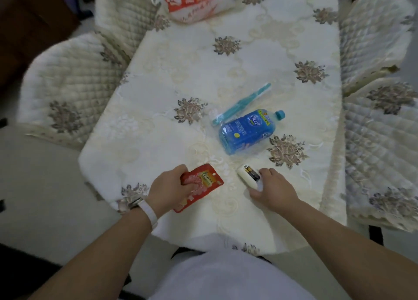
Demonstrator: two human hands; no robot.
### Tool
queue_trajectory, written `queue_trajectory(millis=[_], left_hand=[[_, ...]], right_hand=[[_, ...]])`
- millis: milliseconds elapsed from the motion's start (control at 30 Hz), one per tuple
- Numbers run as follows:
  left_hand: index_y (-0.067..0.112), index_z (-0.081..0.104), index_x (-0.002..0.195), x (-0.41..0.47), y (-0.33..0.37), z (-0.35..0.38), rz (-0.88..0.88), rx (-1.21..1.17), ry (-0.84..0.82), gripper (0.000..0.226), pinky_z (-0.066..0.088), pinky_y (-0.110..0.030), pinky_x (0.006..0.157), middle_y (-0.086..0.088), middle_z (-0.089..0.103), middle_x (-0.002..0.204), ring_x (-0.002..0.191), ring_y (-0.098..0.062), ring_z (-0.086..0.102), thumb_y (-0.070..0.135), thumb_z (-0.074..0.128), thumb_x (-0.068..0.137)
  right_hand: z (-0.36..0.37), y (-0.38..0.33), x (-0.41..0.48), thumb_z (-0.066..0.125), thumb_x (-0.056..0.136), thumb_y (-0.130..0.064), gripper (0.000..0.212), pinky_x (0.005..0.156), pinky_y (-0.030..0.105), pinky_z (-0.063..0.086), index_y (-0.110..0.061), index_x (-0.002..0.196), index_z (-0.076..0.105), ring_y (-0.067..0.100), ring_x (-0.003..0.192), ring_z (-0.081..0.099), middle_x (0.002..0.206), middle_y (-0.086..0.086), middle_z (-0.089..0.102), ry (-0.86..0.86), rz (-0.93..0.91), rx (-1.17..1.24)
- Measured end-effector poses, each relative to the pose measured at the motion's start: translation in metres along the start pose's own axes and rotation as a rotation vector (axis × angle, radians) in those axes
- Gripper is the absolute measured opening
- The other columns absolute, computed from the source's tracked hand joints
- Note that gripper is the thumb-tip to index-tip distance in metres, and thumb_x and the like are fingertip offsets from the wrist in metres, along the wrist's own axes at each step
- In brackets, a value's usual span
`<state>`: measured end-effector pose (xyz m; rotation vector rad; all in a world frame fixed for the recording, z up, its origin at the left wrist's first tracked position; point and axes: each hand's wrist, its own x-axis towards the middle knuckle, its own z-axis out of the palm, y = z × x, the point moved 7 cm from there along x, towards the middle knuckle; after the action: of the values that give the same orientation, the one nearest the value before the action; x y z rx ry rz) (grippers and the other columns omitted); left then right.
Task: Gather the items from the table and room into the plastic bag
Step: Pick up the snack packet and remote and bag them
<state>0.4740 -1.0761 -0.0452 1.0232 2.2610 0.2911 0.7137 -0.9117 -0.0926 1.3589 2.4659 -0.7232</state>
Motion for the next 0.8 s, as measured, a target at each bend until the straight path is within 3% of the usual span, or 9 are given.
queue_trajectory(millis=[167,333,567,800], left_hand=[[0.032,0.058,0.095,-0.043,-0.029,-0.019,-0.193,-0.374,0.189,0.021,0.06,-0.038,0.068,0.011,0.069,0.089,0.075,-0.009,0.069,0.038,0.075,0.084],[0.029,0.06,0.094,-0.09,-0.068,-0.035,-0.318,-0.577,0.352,0.016,0.061,-0.039,0.069,0.007,0.071,0.09,0.077,-0.011,0.071,0.032,0.074,0.086],[0.03,0.063,0.099,-0.133,-0.137,-0.064,-0.369,-0.886,0.591,0.016,0.056,-0.025,0.06,0.008,0.073,0.093,0.075,-0.007,0.072,0.025,0.073,0.087],[0.027,0.061,0.104,-0.161,-0.245,-0.102,-0.394,-1.078,0.674,0.016,0.061,-0.037,0.065,0.005,0.073,0.096,0.078,-0.015,0.074,0.024,0.07,0.091]], right_hand=[[-0.002,-0.053,0.008,0.066,0.075,-0.056,0.056,0.076,0.035,0.048,-0.019,0.115,0.054,0.022,0.1,0.056,0.107,0.0,0.054,-0.006,-0.181,0.082],[-0.007,-0.119,0.002,0.065,0.074,-0.051,0.049,0.07,0.033,0.046,-0.022,0.111,0.054,0.018,0.091,0.055,0.1,-0.004,0.053,-0.036,-0.311,0.135],[0.002,-0.217,-0.016,0.064,0.075,-0.05,0.043,0.069,0.033,0.047,-0.026,0.11,0.054,0.016,0.084,0.054,0.1,-0.005,0.053,-0.06,-0.433,0.108],[0.039,-0.347,-0.038,0.065,0.078,-0.042,0.03,0.069,0.039,0.053,-0.022,0.1,0.06,0.017,0.074,0.063,0.088,-0.002,0.064,-0.156,-0.415,0.246]])
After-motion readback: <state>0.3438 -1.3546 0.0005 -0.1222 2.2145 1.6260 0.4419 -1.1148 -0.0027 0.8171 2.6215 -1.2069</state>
